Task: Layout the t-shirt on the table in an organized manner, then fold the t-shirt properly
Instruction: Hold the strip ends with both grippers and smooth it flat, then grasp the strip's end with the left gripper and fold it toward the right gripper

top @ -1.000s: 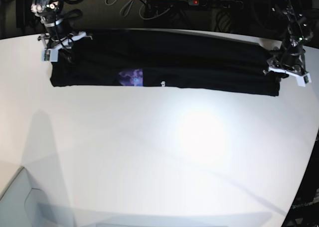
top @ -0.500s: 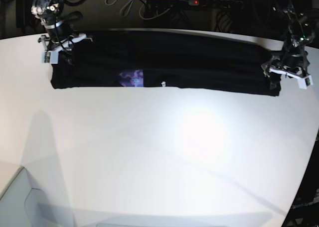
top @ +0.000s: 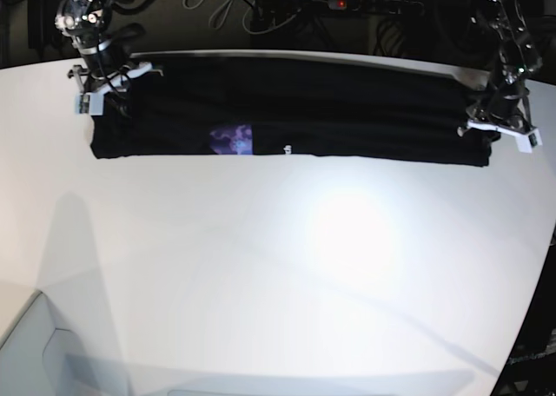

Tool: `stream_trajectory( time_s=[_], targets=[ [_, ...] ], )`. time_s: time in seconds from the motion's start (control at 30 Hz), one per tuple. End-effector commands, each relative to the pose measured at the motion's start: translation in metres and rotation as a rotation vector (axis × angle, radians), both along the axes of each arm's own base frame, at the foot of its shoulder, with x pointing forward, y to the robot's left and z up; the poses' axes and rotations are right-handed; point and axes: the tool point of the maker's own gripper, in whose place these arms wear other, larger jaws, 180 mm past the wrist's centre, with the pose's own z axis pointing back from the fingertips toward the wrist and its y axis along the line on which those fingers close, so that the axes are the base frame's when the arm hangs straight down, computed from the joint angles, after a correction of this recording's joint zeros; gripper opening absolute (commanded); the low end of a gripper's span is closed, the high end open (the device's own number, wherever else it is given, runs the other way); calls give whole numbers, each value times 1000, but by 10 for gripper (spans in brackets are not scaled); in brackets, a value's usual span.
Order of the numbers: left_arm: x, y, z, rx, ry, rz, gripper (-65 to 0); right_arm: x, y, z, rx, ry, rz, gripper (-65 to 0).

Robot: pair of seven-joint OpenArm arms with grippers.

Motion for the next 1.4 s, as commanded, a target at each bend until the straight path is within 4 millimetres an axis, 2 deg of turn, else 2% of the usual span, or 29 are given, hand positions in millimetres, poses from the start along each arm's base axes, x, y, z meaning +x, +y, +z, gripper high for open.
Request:
stream_trajectory(
  time_s=[0.0, 0.07, 0.17, 0.23, 0.3, 0.4, 0.7, 0.83, 1.0, 1.23, 1.37],
  targets=[
    [-4, 1, -3, 4, 34, -10, -564, 1, -3, 3, -14, -6, 2, -650],
    [-4, 3, -2, 7, 32, -8, -650, 5, -3, 5, -15, -14, 3, -650],
    [-1, 5, 3, 17, 20, -11, -644, 8, -2, 3, -39, -3, 18, -650],
    [9, 5, 12, 22, -5, -16, -650, 10, 5, 1, -49, 7, 48, -650],
    [18, 3, 26, 37, -43, -27, -649, 11, 12, 0, -44, 8, 69, -650],
    [31, -8, 58, 70, -122, -61, -649, 14, 22, 0, -34, 5, 93, -650],
    [12, -58, 117, 107, -186, -152, -649, 19, 28, 2, -30, -5, 109, -650],
    [-2, -81, 125, 84, -208, -151, -649, 21, 35, 2, -23, -9, 127, -650],
    [0, -120, 116, -2, -209, -199, -649, 24, 46, 2, -13, -11, 157, -650],
    [-3, -220, 104, -133, -183, -457, -649, 24, 49, 2, -9, -10, 164, -650],
    [-8, -261, 104, -183, -185, -562, -649, 24, 49, 2, -9, -10, 164, -650]
  ],
)
